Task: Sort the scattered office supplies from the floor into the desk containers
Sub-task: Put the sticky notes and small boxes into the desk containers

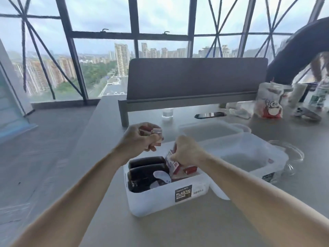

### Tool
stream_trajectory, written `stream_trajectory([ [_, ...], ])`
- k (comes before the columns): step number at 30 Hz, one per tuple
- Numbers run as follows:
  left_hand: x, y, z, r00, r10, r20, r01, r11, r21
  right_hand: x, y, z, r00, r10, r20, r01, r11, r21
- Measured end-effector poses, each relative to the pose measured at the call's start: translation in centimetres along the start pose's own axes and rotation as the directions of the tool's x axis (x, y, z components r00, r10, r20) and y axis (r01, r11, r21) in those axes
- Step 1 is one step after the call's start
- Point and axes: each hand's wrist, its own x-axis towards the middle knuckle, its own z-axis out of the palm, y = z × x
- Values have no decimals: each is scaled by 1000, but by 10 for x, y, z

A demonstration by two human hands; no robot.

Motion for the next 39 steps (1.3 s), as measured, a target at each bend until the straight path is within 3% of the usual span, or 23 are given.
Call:
stream_trajectory([
  [5,13,-2,2,996,23,82,-23,1000,0,13,-5,6,988,-155,-23,132,897,-421],
  [13,25,3,8,981,68,184,-75,997,31,8,3,-14,971,-78,225,173,880,-442],
  [18,28,-8,14,983,35,178,-37,999,10,4,3,-27,972,-135,192,209,870,-446],
  [20,30,-12,16,985,4,173,-10,999,35,1,6,-42,973,-183,138,220,914,-342],
  [22,30,-14,17,982,-38,182,29,998,54,-1,11,-52,971,-212,107,219,974,-59],
  [24,30,-15,17,976,-66,208,56,997,50,0,15,-51,963,-261,69,252,960,120],
  [28,30,-10,11,955,-137,264,156,987,-50,6,22,-39,941,-331,-70,337,937,98],
  [32,26,-10,8,906,-209,369,271,955,-124,2,20,-43,939,-336,-71,340,886,314],
  [39,21,-5,15,930,-168,327,216,969,-116,-2,24,-50,958,-285,-25,273,882,384],
])
